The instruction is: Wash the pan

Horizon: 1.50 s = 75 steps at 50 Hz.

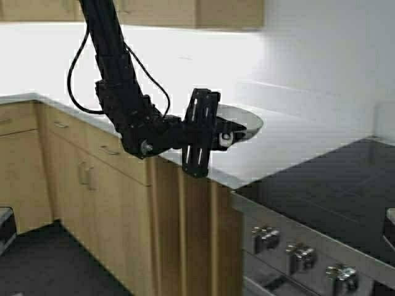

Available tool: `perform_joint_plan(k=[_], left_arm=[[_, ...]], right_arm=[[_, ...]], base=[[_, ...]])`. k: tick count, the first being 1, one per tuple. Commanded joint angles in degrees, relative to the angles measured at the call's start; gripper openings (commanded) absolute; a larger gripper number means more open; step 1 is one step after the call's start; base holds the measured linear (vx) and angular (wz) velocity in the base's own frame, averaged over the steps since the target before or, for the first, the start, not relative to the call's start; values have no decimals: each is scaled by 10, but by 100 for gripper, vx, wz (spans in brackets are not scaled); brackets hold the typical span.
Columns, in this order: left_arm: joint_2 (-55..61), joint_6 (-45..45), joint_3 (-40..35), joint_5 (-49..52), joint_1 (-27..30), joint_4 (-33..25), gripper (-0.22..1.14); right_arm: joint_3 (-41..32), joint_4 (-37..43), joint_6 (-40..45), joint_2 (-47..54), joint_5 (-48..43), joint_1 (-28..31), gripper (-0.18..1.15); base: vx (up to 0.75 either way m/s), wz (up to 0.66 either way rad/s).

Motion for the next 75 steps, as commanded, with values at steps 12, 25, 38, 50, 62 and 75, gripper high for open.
perform_joint_plan(k=[12, 25, 38, 50, 62, 75], left_arm=[[-39, 13, 0, -11, -4, 1, 3], [-25, 34, 1, -11, -4, -1, 3], [-20, 50, 4, -25, -2, 9, 3], [-32, 37, 33, -50, -3, 19, 3], [-33, 33, 54, -75, -3, 13, 3], [-22, 33, 53, -75, -2, 11, 3]], right_arm=[[-13, 0, 0, 3, 4, 1, 6], [-10, 0, -4, -2, 4, 20, 6], [-3, -1, -7, -18, 11, 28, 6], [0, -1, -4, -18, 10, 29, 6], [2, -1, -4, -18, 11, 38, 6], [4, -1, -3, -18, 14, 44, 6]], base=[[3, 46], [3, 50], [2, 69], [2, 72], [2, 63], [1, 78]])
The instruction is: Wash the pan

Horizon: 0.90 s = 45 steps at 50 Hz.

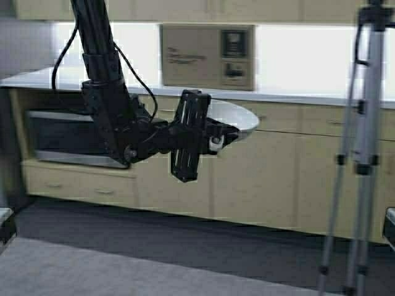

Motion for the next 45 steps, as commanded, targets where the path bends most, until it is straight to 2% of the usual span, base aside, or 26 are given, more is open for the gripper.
perform_joint_plan(k=[1, 17, 45], left_arm=[[-15, 3, -4, -11, -4, -4, 3], [-6, 3, -1, -15, -4, -4, 3], [-19, -19, -2, -20, -4, -4, 3]], right_arm=[[-9, -1, 0, 1, -2, 6, 6], [-8, -1, -2, 1, 9, 30, 6], [-4, -1, -8, -11, 10, 30, 6]], base=[[1, 79], [3, 70], [3, 53]])
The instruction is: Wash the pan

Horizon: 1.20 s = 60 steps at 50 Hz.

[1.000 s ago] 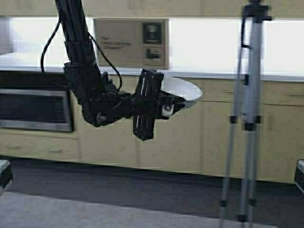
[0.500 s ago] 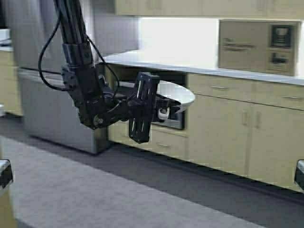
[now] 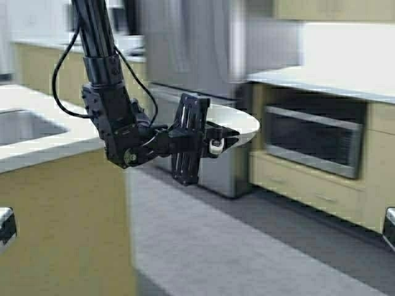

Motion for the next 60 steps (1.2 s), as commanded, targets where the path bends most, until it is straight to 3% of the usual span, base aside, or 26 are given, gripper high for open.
perform_joint_plan(k=[1, 36, 60], left_arm=[[-26, 1, -6, -12, 1, -5, 3], [-38, -5, -4, -11, 3, -19, 3], [-30, -4, -33, 33, 72, 2, 3]], right_arm=[[-10, -1, -2, -2, -2, 0, 6], [-6, 0, -2, -4, -2, 0, 6], [-11, 3, 14, -12, 17, 0, 6]], base=[[4, 62], [6, 44], [10, 46]])
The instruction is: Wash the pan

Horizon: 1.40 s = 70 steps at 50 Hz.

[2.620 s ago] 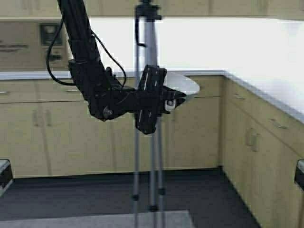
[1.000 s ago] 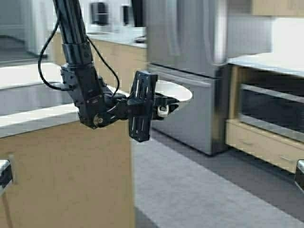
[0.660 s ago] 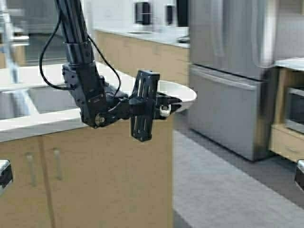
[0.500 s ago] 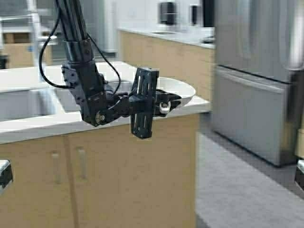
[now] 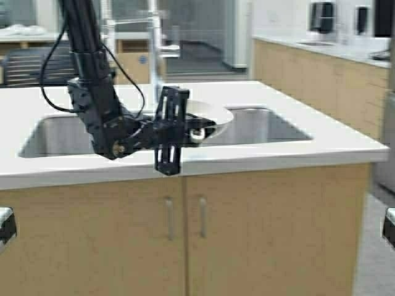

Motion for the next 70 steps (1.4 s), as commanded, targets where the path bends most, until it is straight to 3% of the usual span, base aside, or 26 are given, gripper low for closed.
perform_joint_plan(k=[1, 22, 41, 57, 70], left_arm=[[-18, 2, -33, 26, 12, 10, 3], [47, -2, -174, 143, 58, 21, 3], [93, -61, -266, 156, 91, 36, 3], [66, -68, -221, 152, 82, 57, 3], [35, -69, -171, 133, 37, 80, 3]], right_arm=[[-14, 2, 2, 2, -2, -1, 6], [-6, 3, 4, 2, -2, -1, 6], [-1, 2, 0, 19, -13, -4, 6], [3, 5, 6, 17, -16, -6, 6], [7, 6, 24, 6, -11, -6, 6]], base=[[12, 32], [14, 20], [21, 9], [20, 8], [20, 15]])
